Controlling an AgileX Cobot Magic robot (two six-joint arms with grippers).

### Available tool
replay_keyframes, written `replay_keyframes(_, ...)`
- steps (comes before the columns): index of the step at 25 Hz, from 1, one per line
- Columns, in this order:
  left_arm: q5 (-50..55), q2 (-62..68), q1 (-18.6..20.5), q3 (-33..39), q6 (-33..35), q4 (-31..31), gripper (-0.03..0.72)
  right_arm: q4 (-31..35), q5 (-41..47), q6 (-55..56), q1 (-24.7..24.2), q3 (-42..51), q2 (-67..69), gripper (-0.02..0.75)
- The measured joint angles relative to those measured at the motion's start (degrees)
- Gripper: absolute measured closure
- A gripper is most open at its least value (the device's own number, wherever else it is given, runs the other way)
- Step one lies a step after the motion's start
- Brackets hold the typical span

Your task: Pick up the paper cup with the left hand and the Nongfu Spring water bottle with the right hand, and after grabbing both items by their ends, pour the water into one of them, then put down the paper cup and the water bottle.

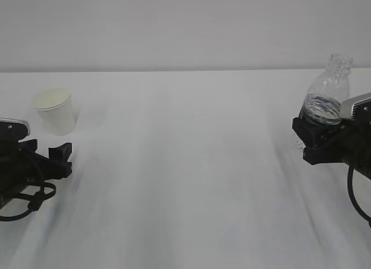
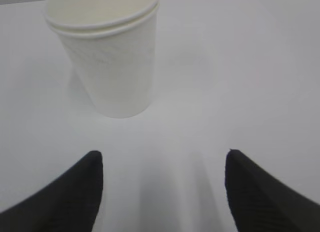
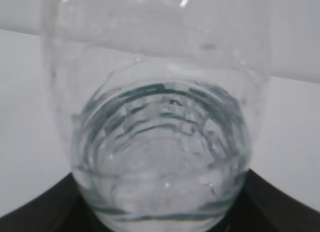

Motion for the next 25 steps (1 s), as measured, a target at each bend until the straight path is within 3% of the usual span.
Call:
replay_keyframes(16, 0.00, 3.53, 3.35, -7.27, 0.25, -0.85, 0.092, -1.16, 0.00, 0.00, 0.00, 0.00, 0.00, 0.279)
replay_keyframes(25, 0.00, 9.24, 3.35, -13.53, 0.25, 4.09, 0.092, -1.25, 0.00, 0.00, 0.00, 0.00, 0.00, 0.279)
